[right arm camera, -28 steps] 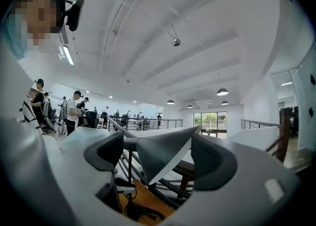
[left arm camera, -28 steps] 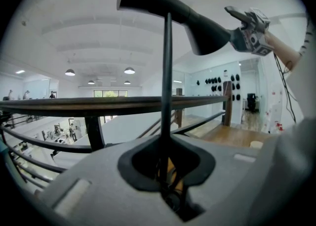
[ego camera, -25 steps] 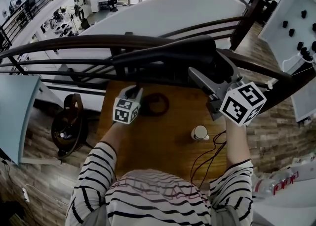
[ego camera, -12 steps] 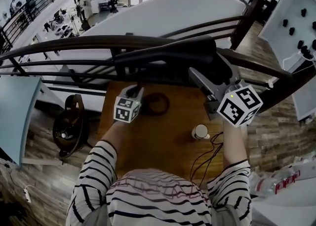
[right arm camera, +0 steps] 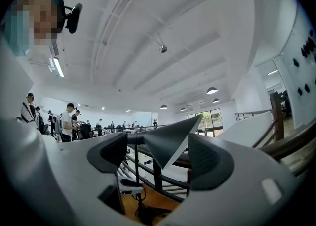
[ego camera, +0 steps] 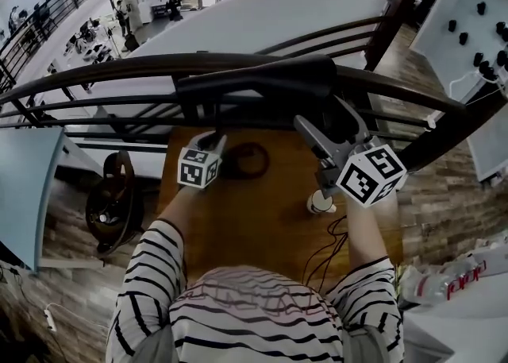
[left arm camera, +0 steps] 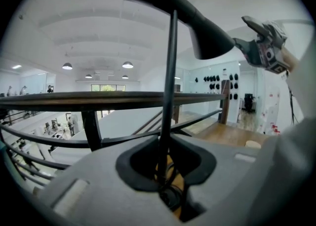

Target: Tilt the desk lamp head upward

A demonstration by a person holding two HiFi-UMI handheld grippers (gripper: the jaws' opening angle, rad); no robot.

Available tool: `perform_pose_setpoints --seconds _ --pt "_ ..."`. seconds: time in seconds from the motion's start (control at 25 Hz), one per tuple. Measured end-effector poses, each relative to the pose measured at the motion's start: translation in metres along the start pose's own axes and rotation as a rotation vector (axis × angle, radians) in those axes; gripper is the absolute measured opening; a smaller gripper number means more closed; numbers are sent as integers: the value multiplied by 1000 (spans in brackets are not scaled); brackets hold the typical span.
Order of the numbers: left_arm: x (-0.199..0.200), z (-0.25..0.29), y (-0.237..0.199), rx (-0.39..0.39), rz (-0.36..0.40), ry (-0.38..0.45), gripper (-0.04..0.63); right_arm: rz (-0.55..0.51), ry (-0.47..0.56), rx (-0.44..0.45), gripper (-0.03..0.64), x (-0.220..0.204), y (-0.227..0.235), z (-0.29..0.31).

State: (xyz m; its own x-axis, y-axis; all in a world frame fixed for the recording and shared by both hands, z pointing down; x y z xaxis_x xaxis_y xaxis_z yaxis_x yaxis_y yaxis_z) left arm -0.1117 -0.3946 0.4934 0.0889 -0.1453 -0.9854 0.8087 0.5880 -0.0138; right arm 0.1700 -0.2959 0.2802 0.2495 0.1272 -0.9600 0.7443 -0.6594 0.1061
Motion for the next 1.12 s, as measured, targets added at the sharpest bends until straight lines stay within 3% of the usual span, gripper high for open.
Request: perform_pose_setpoints --seconds 0.32,0.84,1.12 --pt "-5 -35 10 1 13 -25 138 35 -14 -14 373 -10 -26 -19" --pt "-10 -126 43 -11 -24 97 138 149 -46 -85 367 -57 -77 -65" --pt "-10 -174 62 -52 -25 154 138 196 -95 -167 357 -94 -111 -89"
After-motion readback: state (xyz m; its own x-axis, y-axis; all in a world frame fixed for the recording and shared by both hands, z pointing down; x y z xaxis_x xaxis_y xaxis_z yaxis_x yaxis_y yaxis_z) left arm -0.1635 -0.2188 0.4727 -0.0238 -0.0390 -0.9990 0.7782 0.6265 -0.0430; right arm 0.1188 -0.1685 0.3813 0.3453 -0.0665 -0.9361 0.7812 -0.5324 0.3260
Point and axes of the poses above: the fingertips, and each gripper's own axes: z forward along the fingers, y to its right, x out of its top, the point moved 9 cm from there along -z, backward along the fingers, and after that the axes turned 9 degrees about y, right-handed, at the moved point
